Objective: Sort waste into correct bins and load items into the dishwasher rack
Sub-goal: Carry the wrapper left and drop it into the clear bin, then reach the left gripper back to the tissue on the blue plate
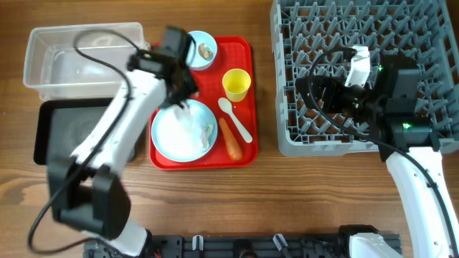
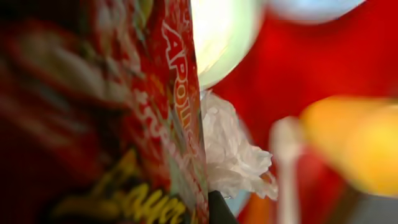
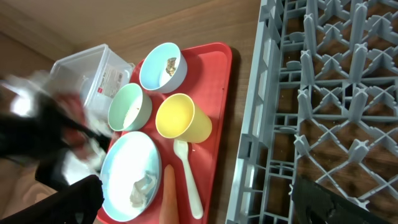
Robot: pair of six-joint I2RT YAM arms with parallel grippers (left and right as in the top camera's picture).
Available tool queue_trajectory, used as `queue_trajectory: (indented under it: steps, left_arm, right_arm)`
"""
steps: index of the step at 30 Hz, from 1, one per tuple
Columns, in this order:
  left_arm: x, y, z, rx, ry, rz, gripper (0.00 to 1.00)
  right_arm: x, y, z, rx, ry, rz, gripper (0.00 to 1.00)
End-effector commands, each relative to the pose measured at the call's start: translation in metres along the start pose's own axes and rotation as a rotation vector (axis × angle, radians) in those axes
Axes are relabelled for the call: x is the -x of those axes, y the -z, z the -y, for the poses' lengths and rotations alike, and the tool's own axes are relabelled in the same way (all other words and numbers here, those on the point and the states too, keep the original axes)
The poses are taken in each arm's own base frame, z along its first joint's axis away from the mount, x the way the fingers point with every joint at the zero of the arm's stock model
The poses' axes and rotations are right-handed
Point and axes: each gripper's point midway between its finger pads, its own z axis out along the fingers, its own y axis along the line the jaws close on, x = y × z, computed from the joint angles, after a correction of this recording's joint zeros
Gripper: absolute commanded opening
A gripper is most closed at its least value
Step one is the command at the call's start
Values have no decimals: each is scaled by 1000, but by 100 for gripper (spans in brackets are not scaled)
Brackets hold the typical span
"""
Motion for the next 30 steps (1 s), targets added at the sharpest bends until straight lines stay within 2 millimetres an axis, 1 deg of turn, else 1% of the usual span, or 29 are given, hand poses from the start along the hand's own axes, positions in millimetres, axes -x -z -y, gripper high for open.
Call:
queue_trajectory:
  steps: [1, 2, 4, 7, 8, 10, 12, 13, 14, 15, 16, 17, 18, 20, 21, 22, 24, 27, 29, 30]
  left_arm:
    - [38, 44, -9, -54, 5, 136, 4]
    - [45, 46, -19, -44, 30, 150, 4]
    - [63, 46, -46, 9, 94, 187, 4]
    - [104, 50, -95, 119, 206, 321, 4]
    - [117, 51, -107, 137, 239, 366, 4]
    - [146, 51, -126, 131, 307, 443, 4]
    - [165, 46, -139, 125, 351, 489, 4]
    - [170, 44, -143, 125, 363, 500, 4]
    - [178, 35, -149, 130, 378, 509, 4]
    - [182, 25, -152, 136, 385, 506, 9]
    - [186, 10, -153, 143, 387, 498, 26]
    - [190, -6, -153, 147, 386, 493, 78]
    - [193, -15, -152, 146, 386, 494, 100]
    - [200, -29, -152, 145, 387, 504, 100]
    - [204, -34, -151, 137, 389, 516, 100]
    - [207, -33, -150, 131, 391, 529, 100]
    - [212, -28, -147, 114, 386, 548, 100]
    - [213, -17, -144, 119, 304, 554, 100]
    - [207, -8, -136, 97, 202, 522, 99]
    - [199, -2, -127, 58, 151, 490, 98]
  right_arm:
    - [6, 2, -4, 13, -2, 10, 100]
    - [6, 2, -4, 12, -2, 10, 100]
    - [6, 2, -4, 13, -2, 10, 100]
    - [5, 2, -4, 11, -4, 6, 100]
    - [5, 2, -3, 11, -6, 4, 100]
    - [3, 1, -3, 10, -8, 0, 100]
    - [2, 0, -2, 9, -11, -4, 100]
    - [2, -1, -1, 9, -12, -6, 100]
    - [1, -1, -1, 8, -14, -9, 100]
    - [1, -2, 0, 8, -16, -12, 100]
    - [1, -3, 0, 7, -16, -13, 100]
    - [1, -3, 0, 7, -16, -13, 100]
    - [1, -3, 0, 7, -16, -13, 100]
    - [1, -3, 1, 7, -16, -14, 100]
    - [1, -3, 1, 7, -16, -14, 100]
    - [0, -3, 1, 6, -18, -16, 100]
    - [-1, -3, 1, 5, -16, -20, 100]
    - [-1, -3, 2, 0, -18, -20, 100]
    - [-1, -3, 2, -3, -18, -20, 100]
    - [-1, -3, 2, -3, -17, -21, 100]
